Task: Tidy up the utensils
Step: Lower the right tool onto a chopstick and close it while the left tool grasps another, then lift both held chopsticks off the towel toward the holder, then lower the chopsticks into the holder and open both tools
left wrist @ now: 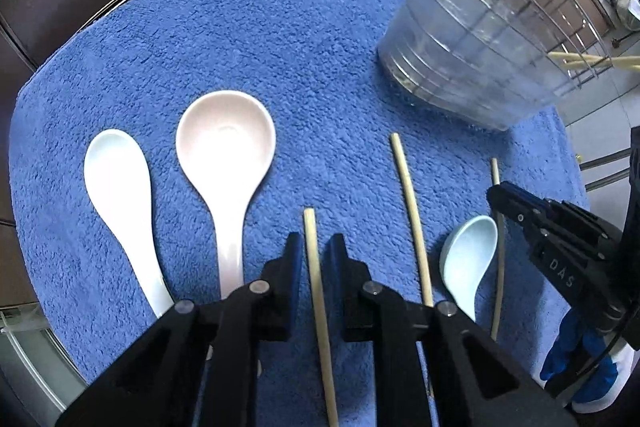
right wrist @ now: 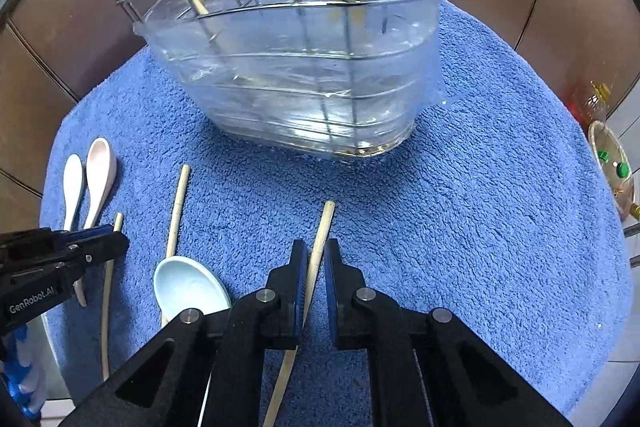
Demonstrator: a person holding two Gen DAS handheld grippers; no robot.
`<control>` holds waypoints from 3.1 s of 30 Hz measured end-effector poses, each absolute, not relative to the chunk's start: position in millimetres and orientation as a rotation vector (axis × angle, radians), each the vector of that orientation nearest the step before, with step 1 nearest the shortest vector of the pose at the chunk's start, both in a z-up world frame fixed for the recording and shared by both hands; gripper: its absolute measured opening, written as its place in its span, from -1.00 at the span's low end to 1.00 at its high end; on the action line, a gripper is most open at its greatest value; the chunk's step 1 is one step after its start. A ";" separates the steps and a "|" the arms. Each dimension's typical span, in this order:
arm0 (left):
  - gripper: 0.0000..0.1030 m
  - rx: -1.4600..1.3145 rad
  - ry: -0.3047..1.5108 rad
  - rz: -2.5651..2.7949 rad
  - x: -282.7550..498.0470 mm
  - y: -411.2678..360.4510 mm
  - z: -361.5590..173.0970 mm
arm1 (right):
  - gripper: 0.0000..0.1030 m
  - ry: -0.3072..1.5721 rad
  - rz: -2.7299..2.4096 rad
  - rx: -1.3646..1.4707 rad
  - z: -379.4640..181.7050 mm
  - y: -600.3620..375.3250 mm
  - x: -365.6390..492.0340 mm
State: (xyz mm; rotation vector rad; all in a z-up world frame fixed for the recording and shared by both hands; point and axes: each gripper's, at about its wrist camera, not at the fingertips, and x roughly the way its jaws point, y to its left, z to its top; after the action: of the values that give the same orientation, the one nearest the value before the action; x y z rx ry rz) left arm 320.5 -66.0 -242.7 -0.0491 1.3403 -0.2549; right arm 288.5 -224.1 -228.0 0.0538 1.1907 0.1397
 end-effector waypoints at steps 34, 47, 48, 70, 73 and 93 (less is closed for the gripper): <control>-0.91 0.066 0.839 -0.236 209.5 -79.0 -164.2 | -0.89 0.862 0.315 0.225 -159.8 -262.9 177.4; -0.91 0.141 0.663 -0.247 171.8 -91.0 -126.9 | -0.89 0.745 0.299 0.216 -142.2 -259.0 150.1; -0.91 0.144 0.654 -0.246 169.6 -90.6 -125.5 | -0.89 0.739 0.302 0.216 -139.7 -258.9 148.2; -0.91 -0.026 0.558 -0.345 181.7 -76.6 -84.2 | -0.89 0.468 0.374 0.178 -75.7 -243.6 149.9; -0.91 -0.069 0.518 -0.372 192.3 -73.3 -66.5 | -0.89 0.393 0.394 0.167 -55.9 -240.1 157.1; -0.91 -0.234 0.165 -0.265 303.2 -99.6 24.1 | -0.89 0.053 0.234 0.153 2.7 -252.6 265.4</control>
State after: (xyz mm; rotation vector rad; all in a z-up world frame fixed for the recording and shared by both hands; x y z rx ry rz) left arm 303.2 -99.6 24.1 -0.2337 0.1645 -0.2650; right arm 265.4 -252.6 2.7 0.1526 0.0530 0.2338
